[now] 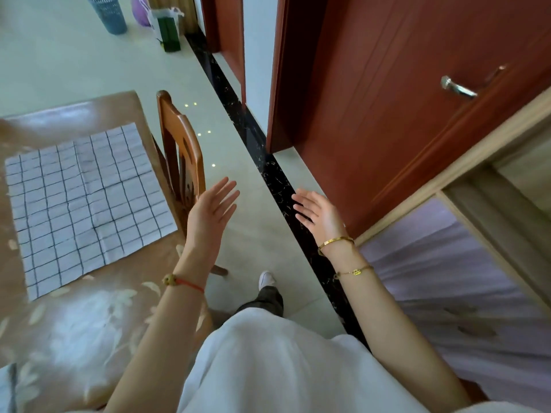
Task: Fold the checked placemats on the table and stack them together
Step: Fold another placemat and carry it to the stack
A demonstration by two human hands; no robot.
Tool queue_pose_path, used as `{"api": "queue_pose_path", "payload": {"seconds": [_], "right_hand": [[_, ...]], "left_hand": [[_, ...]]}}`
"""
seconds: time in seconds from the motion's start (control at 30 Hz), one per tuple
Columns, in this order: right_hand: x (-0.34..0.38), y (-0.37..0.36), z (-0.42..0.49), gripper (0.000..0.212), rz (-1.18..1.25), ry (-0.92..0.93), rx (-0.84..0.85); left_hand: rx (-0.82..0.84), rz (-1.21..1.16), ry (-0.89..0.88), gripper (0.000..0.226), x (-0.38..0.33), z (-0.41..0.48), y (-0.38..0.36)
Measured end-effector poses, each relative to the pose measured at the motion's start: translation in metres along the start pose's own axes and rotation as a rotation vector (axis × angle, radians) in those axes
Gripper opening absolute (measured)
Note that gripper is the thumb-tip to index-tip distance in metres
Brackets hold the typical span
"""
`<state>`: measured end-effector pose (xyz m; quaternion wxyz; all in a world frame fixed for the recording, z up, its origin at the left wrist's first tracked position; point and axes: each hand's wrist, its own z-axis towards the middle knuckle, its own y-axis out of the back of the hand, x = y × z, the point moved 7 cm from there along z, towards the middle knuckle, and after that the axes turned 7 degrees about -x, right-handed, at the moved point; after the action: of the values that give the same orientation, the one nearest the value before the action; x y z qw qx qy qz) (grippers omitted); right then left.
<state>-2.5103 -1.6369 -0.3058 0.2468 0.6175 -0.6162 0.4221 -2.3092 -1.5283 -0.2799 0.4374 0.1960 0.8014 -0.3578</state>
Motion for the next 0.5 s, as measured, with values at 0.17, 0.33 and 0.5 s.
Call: {"api": "queue_pose_path", "payload": {"seconds": [0.17,0.33,0.5], "right_hand": [[0.054,-0.025,0.068,0.032,-0.045,-0.001,0.039],[0.086,-0.053,0.124,0.032,-0.07,-0.014,0.098],[0.098,-0.094,0.164,0.037,-0.099,-0.073,0.195]], "left_hand": [[-0.049,-0.038,-0.025,0.039,-0.022,0.063,-0.035],[-0.088,-0.041,-0.061,0.039,-0.049,0.114,-0.059],[-0.197,-0.077,-0.13,0.039,-0.073,0.145,-0.049]]}}
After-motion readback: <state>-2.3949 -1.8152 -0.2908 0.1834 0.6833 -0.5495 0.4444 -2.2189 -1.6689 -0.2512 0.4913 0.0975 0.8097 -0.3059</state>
